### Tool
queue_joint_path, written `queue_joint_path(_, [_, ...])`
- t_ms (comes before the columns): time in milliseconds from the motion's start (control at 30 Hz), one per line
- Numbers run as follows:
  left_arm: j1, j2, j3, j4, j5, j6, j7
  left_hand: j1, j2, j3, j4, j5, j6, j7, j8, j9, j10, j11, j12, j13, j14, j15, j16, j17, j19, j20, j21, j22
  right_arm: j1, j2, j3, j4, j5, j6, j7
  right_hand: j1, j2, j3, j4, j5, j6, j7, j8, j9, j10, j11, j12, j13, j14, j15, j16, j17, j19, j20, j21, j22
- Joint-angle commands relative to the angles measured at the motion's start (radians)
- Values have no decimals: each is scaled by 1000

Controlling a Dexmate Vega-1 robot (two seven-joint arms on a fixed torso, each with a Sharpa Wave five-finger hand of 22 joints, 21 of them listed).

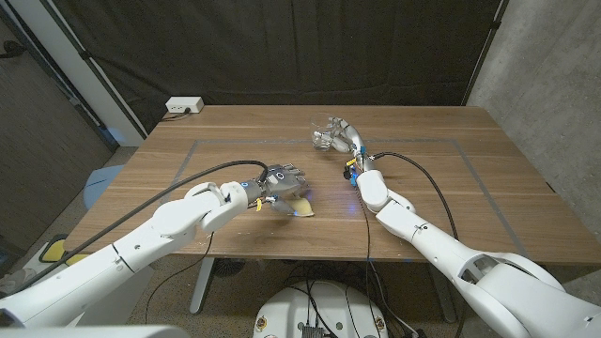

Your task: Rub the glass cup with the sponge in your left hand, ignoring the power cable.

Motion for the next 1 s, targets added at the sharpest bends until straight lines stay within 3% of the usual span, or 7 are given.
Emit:
queue_joint_path(33, [112,-45,-70,17,32,105,263,31,18,12,6,-29,58,-7,1,4,46,-4,6,3,39,-139,12,5,28,-5,14,2,-8,-1,1,-15,1,-7,-5,71,79,3,3,3,162,-153,2,5,106,-98,7,17,11,-174,-4,3,-6,-89,8,4])
queue_joint_path(300, [178,-148,-126,50,-17,206,505,37,26,15,11,-48,57,-6,-7,5,76,-4,6,4,59,-148,14,7,48,-13,22,1,-29,6,18,-26,61,21,29,74,82,2,4,1,171,-154,4,5,119,-96,14,20,19,-175,-3,10,-5,-89,12,4])
queue_joint_path(533, [196,-200,-152,54,-61,247,584,40,28,15,14,-57,64,-8,-9,6,93,-7,6,5,69,-151,15,8,59,-16,27,1,-46,12,31,-33,88,42,37,79,85,3,3,0,184,-156,7,5,125,-100,18,22,27,-175,-1,16,-5,-90,16,5])
queue_joint_path(667, [202,-246,-170,63,-113,260,637,41,28,15,15,-62,65,-10,-10,6,103,-8,5,5,77,-153,16,8,61,-18,28,1,-55,13,38,-37,96,64,35,92,91,7,-1,-2,220,-165,18,5,158,-103,34,25,52,-179,7,26,-5,-89,20,5])
queue_joint_path(833, [202,-290,-183,78,-172,251,703,43,29,16,16,-68,66,-10,-12,7,112,-9,3,6,78,-151,13,8,65,-18,30,0,-65,10,46,-51,124,84,59,100,94,9,-3,-5,249,-171,26,4,178,-109,44,28,71,-179,10,31,-2,-91,27,6])
queue_joint_path(1000, [204,-369,-200,119,-286,212,808,45,30,16,16,-73,68,-10,-14,7,114,-10,-1,6,80,-151,11,9,71,-17,32,0,-85,7,58,-75,143,93,61,99,91,6,-1,-7,247,-166,24,4,173,-105,42,30,72,-178,5,31,-3,-91,29,6])
